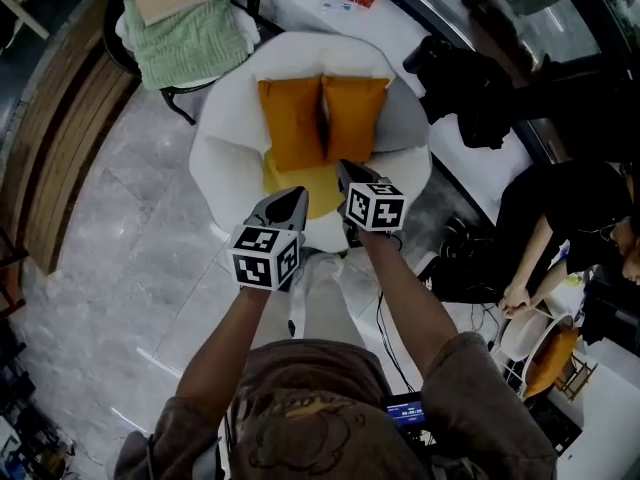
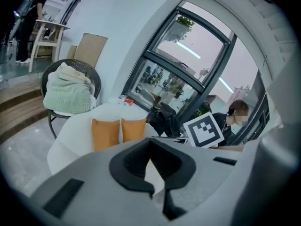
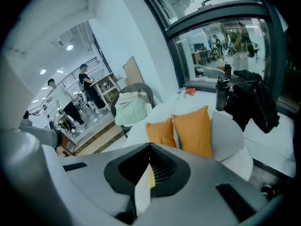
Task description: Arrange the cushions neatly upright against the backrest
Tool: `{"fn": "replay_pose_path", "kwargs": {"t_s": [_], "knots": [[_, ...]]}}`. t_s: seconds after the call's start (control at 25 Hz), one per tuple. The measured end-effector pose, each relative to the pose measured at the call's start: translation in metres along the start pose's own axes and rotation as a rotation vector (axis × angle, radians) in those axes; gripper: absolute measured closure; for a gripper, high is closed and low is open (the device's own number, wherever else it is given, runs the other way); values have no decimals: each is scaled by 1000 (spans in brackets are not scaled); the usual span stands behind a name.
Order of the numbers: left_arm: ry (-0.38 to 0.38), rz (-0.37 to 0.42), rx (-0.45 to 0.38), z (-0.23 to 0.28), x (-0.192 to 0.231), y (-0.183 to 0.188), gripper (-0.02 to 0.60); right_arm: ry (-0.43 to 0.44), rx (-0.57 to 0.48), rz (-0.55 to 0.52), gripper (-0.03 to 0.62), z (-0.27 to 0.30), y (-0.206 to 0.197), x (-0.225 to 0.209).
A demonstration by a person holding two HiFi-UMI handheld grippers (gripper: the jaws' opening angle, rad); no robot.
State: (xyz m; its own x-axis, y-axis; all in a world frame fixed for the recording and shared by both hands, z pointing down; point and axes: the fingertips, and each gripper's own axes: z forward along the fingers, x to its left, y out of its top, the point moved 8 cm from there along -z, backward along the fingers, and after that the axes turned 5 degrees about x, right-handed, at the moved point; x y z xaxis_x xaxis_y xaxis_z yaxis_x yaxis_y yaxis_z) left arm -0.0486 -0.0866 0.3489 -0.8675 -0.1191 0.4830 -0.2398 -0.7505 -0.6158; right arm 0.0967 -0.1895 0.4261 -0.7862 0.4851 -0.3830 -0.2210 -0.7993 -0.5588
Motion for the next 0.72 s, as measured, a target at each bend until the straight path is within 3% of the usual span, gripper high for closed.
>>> {"fn": "replay_pose_path", "kwargs": {"t_s": [0.36, 0.72], "knots": [[-92, 110, 12, -43, -65, 26, 577, 31, -82, 10, 574, -87, 19, 20], [-174, 239, 43, -78, -107, 22, 577, 106, -144, -46, 574, -157, 8, 47]]}}
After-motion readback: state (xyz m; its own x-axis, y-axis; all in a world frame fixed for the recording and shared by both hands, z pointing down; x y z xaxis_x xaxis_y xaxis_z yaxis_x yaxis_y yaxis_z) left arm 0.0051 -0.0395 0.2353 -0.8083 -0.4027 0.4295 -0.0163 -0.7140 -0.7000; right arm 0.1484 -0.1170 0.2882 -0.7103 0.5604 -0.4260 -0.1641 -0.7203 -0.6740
